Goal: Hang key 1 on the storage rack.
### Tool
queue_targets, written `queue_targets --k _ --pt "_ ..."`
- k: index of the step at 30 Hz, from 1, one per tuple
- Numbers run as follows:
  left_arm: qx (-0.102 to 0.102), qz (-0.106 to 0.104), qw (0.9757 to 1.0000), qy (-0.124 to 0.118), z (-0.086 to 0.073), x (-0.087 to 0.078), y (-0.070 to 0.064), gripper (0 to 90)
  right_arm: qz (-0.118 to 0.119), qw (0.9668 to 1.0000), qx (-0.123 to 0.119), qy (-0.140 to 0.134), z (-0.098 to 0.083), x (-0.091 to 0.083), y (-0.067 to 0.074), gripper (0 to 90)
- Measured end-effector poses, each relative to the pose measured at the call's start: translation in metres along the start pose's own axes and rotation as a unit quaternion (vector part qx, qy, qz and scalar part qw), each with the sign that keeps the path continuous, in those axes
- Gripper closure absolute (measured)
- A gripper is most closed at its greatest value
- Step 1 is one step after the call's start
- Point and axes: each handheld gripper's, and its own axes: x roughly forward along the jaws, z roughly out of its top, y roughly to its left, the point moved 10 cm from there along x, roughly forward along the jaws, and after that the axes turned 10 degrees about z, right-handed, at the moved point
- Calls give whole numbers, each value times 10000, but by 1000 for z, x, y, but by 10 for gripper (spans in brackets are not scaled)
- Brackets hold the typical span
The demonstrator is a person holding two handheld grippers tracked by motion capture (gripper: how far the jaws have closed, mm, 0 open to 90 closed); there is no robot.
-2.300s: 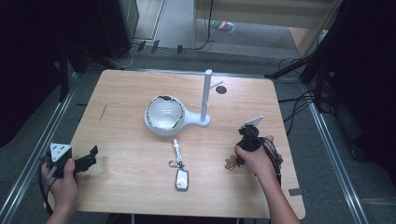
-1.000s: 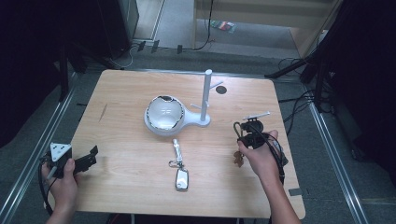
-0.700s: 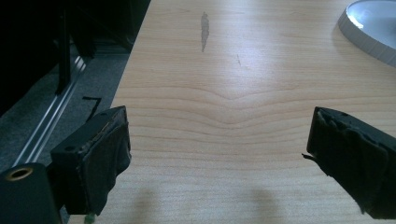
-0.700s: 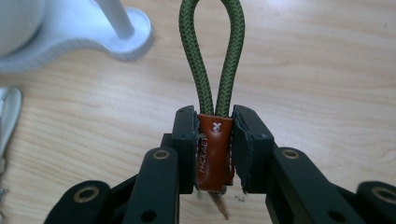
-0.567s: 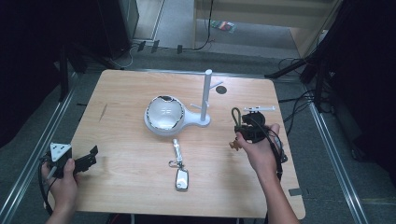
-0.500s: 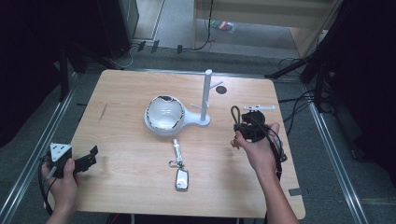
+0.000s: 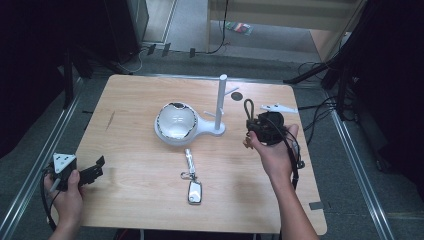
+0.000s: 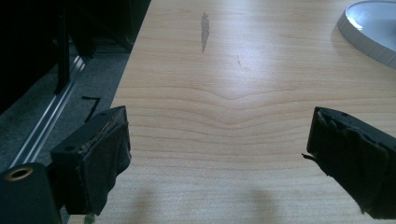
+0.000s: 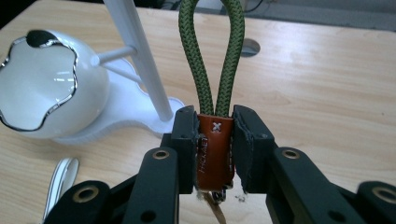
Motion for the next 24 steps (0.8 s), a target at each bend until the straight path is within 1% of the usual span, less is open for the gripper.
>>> queue_targets --k 3,5,7,9,12,14,18,22,24 --pt "-2 -3 10000 -3 0 0 0 64 -8 9999 -52 -131 6 0 1 726" --pt "-7 -5 10000 0 0 0 0 64 17 9998 -54 -181 9 0 2 726" --pt "-10 -12 10000 4 0 0 0 65 -11 9996 -56 -265 12 0 2 726" --pt "-1 -6 10000 0 0 0 0 65 27 9995 -58 -307 14 1 2 726" --pt "-6 -15 10000 0 0 0 0 67 175 9991 -24 -375 17 2 4 725" --pt "-25 -29 10000 1 0 0 0 67 221 9988 -38 -430 19 4 5 725" --pt "-39 13 10000 4 0 0 1 67 154 9986 -147 -491 24 6 6 724" --pt "-61 16 10000 -3 0 0 1 67 168 9979 -241 -570 32 9 9 723" --pt "-80 5 10000 -21 1 0 1 67 193 9977 -238 -597 35 10 10 723"
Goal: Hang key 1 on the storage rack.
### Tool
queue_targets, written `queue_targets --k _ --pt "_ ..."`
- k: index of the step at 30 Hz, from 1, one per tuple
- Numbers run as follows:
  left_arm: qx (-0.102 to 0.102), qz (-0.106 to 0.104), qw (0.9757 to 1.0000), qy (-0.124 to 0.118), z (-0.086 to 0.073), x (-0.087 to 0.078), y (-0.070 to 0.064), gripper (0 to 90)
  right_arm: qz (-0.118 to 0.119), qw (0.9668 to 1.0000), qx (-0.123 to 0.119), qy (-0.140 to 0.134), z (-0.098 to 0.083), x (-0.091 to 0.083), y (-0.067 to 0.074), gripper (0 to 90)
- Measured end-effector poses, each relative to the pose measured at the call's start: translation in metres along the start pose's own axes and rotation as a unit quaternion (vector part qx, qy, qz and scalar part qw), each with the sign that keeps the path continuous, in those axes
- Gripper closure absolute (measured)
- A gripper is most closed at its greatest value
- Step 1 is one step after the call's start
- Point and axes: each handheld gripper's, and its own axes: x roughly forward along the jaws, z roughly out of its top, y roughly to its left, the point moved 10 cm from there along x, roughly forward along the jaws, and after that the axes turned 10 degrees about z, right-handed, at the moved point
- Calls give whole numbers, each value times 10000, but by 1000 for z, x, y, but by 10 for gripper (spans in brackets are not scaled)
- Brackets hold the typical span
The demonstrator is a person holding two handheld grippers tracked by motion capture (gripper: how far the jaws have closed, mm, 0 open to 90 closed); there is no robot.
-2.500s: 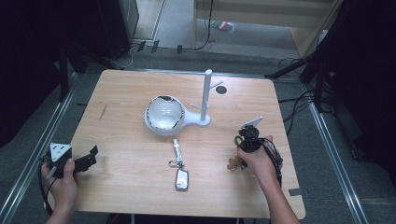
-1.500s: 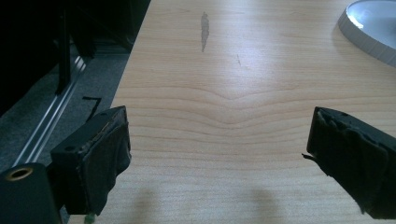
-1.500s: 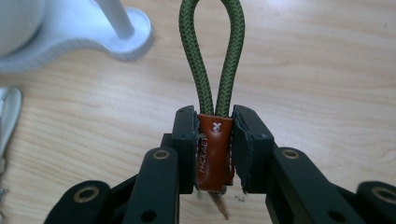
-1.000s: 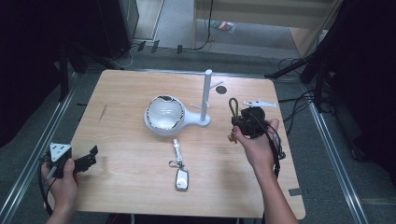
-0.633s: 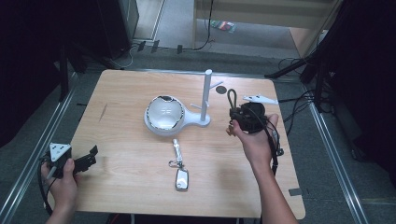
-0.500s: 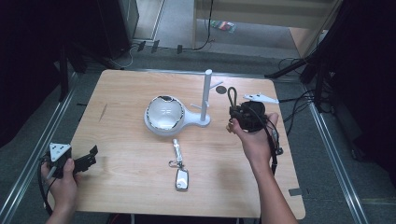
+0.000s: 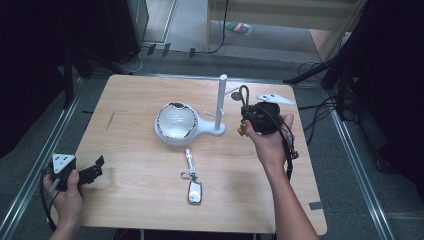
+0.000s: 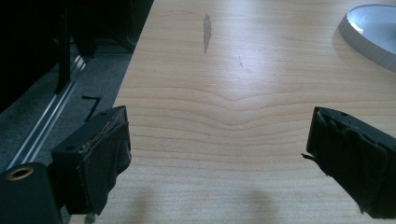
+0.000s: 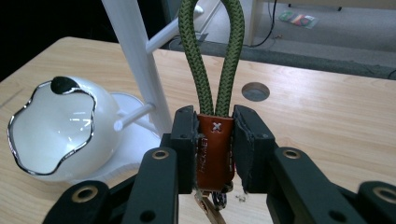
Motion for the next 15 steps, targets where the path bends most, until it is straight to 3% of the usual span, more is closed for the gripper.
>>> queue_targets --k 15 --pt "14 -30 10000 3 0 0 0 67 116 9999 27 -25 10 17 -2 719"
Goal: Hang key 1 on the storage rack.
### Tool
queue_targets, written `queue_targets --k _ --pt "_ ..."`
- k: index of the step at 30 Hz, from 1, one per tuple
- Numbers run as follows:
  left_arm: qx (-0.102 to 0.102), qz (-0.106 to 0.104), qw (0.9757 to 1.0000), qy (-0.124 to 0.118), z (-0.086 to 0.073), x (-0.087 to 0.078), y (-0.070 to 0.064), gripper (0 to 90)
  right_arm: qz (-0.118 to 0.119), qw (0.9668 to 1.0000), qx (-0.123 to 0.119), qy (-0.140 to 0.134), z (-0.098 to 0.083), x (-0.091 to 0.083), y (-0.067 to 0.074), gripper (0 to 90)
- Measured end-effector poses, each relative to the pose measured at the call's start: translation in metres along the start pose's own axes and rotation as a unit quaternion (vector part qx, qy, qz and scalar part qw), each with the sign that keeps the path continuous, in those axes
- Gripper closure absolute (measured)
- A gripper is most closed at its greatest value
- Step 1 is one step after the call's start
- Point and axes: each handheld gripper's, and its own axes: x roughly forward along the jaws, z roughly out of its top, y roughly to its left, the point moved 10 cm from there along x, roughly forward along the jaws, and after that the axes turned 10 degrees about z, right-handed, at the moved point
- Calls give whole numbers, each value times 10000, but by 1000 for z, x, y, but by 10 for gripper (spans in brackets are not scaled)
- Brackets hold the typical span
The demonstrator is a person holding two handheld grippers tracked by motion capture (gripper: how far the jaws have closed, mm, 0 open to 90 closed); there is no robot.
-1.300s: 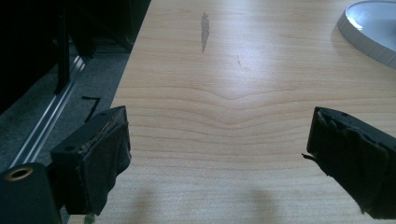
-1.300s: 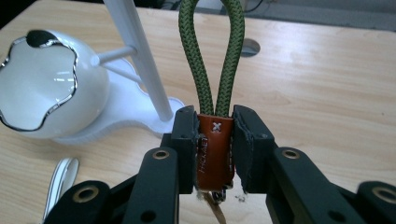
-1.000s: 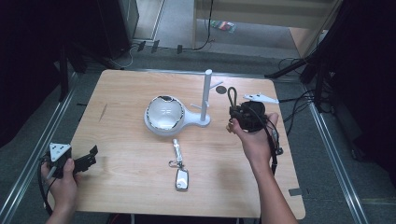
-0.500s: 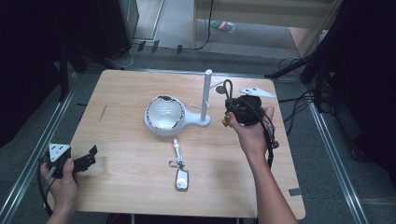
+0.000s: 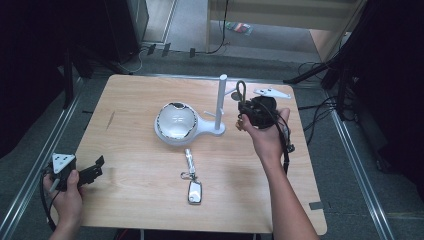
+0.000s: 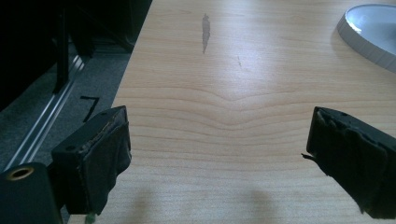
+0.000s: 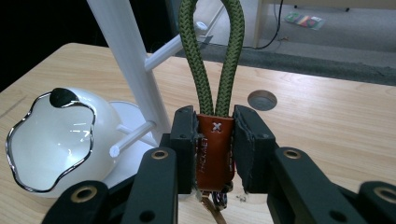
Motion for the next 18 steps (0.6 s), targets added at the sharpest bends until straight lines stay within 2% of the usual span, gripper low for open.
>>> queue_targets --k 12,18 --pt "5 -16 10000 3 0 0 0 67 150 9998 -23 119 -3 12 5 715" --pt "7 -21 10000 2 0 0 0 67 207 9995 -111 218 -8 17 10 713"
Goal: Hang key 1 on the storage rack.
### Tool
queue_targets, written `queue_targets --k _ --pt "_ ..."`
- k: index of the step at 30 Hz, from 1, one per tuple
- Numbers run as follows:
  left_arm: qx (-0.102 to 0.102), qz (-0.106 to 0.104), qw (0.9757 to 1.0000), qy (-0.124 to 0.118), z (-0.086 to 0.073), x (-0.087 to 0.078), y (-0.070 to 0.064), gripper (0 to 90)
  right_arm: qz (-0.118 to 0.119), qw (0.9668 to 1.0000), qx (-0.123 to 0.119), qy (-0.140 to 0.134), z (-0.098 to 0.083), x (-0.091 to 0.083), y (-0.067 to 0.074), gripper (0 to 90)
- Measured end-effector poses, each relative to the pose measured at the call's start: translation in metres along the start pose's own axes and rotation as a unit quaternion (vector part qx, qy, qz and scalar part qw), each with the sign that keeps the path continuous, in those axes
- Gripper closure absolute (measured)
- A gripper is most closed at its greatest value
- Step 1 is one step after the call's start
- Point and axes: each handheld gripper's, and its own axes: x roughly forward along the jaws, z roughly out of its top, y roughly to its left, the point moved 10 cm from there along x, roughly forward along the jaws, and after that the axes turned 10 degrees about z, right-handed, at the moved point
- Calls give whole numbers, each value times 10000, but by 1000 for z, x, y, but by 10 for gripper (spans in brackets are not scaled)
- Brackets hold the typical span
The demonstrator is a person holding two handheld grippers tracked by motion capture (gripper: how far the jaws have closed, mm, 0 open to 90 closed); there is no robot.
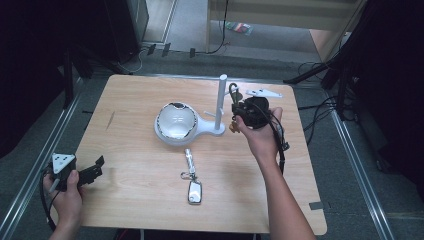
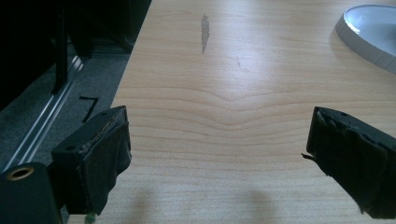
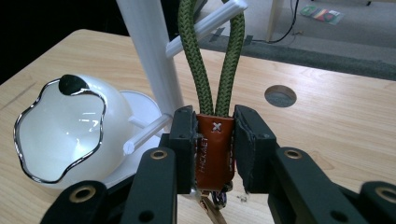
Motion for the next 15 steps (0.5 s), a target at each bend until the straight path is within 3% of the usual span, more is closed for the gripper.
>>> queue_targets --k 15 --pt "7 -5 10000 1 0 0 0 67 140 9997 -38 176 -13 13 5 703"
